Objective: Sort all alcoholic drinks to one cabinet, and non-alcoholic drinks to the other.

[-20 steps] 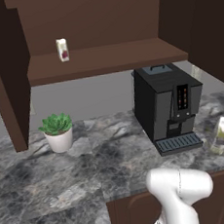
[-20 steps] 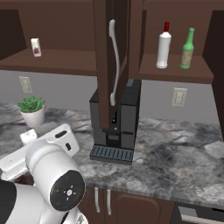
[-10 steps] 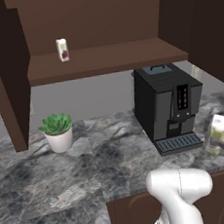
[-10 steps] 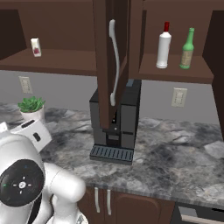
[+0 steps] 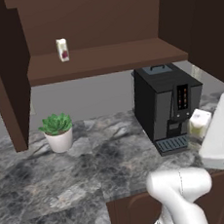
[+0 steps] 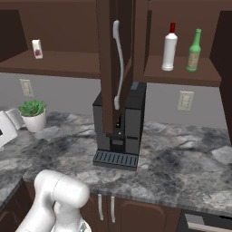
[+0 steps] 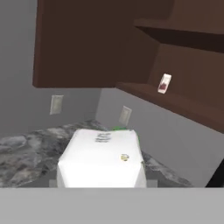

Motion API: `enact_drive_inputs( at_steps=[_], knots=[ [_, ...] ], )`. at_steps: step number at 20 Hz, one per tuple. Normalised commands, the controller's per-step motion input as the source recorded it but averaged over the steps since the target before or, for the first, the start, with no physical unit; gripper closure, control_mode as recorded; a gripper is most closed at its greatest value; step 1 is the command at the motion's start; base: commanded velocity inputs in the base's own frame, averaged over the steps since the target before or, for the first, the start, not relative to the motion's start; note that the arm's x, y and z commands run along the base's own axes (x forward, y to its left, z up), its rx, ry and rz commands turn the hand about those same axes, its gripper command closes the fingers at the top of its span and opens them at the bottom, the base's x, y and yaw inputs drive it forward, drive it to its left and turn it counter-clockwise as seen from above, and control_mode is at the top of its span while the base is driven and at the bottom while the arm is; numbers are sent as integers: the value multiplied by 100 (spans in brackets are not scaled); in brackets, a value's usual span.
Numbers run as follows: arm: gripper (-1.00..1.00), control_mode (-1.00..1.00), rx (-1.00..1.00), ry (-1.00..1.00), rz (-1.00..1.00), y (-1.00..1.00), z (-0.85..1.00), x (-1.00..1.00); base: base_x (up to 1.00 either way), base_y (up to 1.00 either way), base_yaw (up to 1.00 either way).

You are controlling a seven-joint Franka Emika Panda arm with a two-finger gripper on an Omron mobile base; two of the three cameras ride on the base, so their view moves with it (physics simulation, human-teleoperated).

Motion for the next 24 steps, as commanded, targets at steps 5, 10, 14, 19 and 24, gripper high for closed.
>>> enact_drive_inputs(
  at_steps=[5, 10, 14, 19, 24],
  knots=[
    [100, -100, 0, 3, -17, 34, 15, 16, 0, 0, 0],
    [100, -100, 0, 3, -12, 17, 17, 19, 0, 0, 0],
    [100, -100, -2, 5, -10, 8, 15, 21, 0, 0, 0],
    [100, -100, -1, 7, -10, 4, 18, 21, 0, 0, 0],
    [100, -100, -1, 6, -6, 0, 16, 24, 0, 0, 0]
  ],
)
